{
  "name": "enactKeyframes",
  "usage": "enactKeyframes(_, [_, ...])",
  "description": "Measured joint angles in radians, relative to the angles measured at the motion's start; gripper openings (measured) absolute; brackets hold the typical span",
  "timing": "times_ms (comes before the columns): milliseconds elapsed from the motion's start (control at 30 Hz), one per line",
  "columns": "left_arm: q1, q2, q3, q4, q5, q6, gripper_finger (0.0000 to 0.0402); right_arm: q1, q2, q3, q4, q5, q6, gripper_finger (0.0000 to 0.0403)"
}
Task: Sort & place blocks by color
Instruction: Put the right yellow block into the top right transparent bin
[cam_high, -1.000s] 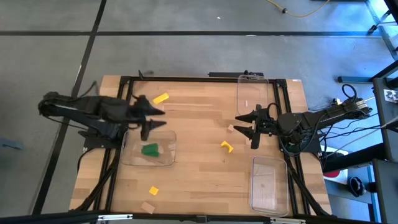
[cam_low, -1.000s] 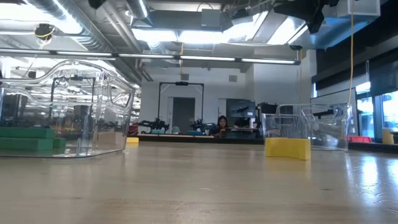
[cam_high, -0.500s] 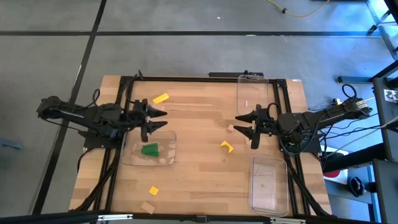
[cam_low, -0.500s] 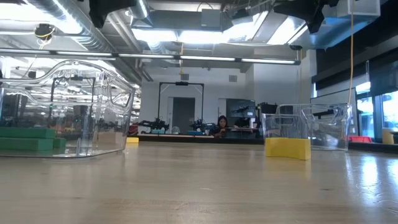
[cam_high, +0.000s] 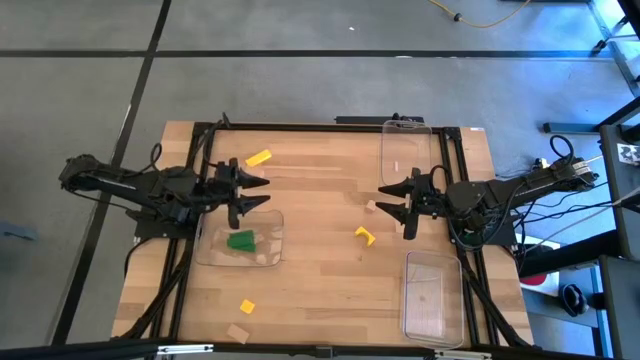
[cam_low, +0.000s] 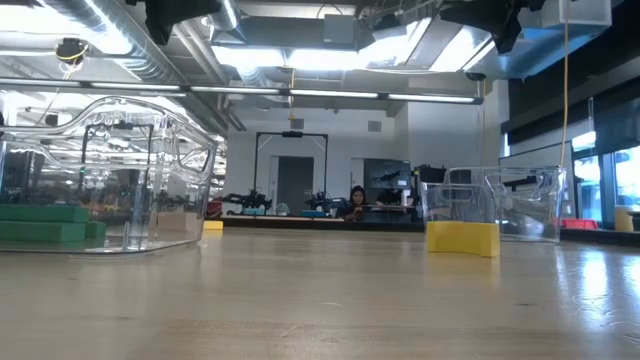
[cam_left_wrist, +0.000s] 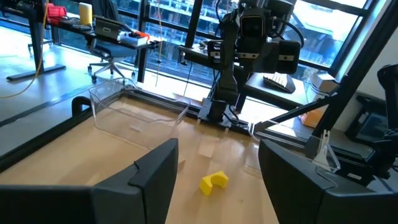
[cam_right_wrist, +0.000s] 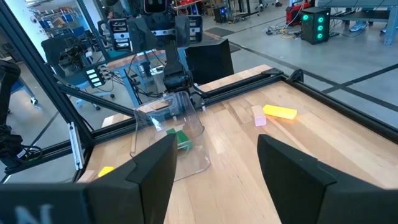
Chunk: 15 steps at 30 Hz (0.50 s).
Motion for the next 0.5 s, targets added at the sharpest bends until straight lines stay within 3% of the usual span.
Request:
enactKeyframes(333, [0.0, 0.0, 0.0, -0.001, -0.002, -0.002, 0.0214, 0.0, 0.0, 0.0, -0.001, 0.0, 0.001, 0.0225])
enactKeyframes(500, [0.0, 0.0, 0.0, -0.002, -0.003, -0.003, 0.0214, -0.012, 0.0, 0.0, -0.035, -0.008, 0.183, 0.0225])
